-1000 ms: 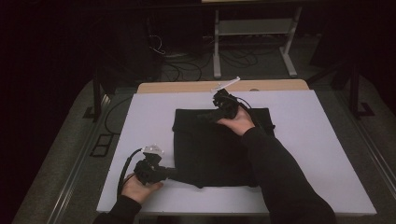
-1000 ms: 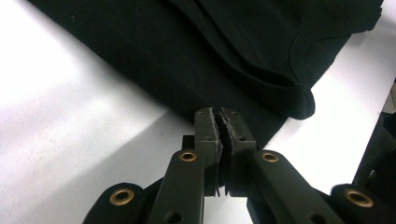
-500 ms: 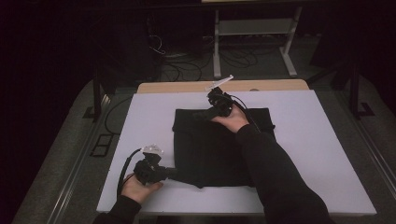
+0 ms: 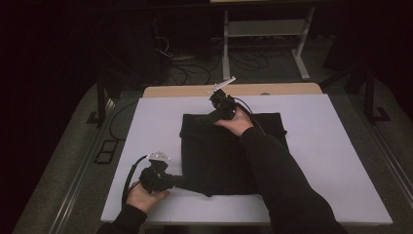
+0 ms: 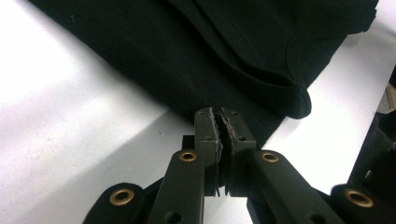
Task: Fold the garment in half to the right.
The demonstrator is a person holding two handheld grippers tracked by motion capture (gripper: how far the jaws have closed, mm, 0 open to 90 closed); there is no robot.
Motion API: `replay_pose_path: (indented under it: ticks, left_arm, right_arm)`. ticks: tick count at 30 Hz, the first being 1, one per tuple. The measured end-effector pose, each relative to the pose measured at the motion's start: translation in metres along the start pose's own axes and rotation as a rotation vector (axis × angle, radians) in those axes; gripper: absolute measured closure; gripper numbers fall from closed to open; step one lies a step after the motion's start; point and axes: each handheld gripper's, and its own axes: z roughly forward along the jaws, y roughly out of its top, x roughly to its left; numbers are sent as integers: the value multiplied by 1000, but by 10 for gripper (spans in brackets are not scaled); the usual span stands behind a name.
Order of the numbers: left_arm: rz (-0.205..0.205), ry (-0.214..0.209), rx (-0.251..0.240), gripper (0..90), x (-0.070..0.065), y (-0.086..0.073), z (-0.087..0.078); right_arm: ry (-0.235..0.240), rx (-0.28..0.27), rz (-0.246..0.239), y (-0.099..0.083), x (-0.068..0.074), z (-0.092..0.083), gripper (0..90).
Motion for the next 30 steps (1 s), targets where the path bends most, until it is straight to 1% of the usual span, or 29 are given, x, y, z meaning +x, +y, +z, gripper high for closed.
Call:
replay_pose_path:
  ticks: [14, 25, 26, 27, 30]
  left_arm:
    - [-1, -3, 2, 844, 0, 0, 0]
    - [-3, -6, 6, 844, 1, -1, 0]
    - [-3, -6, 6, 843, 1, -1, 0]
    - [-3, -6, 6, 844, 1, -1, 0]
    - [-6, -7, 7, 844, 1, -1, 0]
  right_arm:
    - [11, 16, -7, 14, 4, 17, 0]
    - [21, 33, -11, 25, 7, 34, 0]
    - [21, 38, -4, 26, 8, 36, 0]
    - [20, 41, -12, 27, 8, 38, 0]
    - [24, 39, -7, 31, 9, 42, 0]
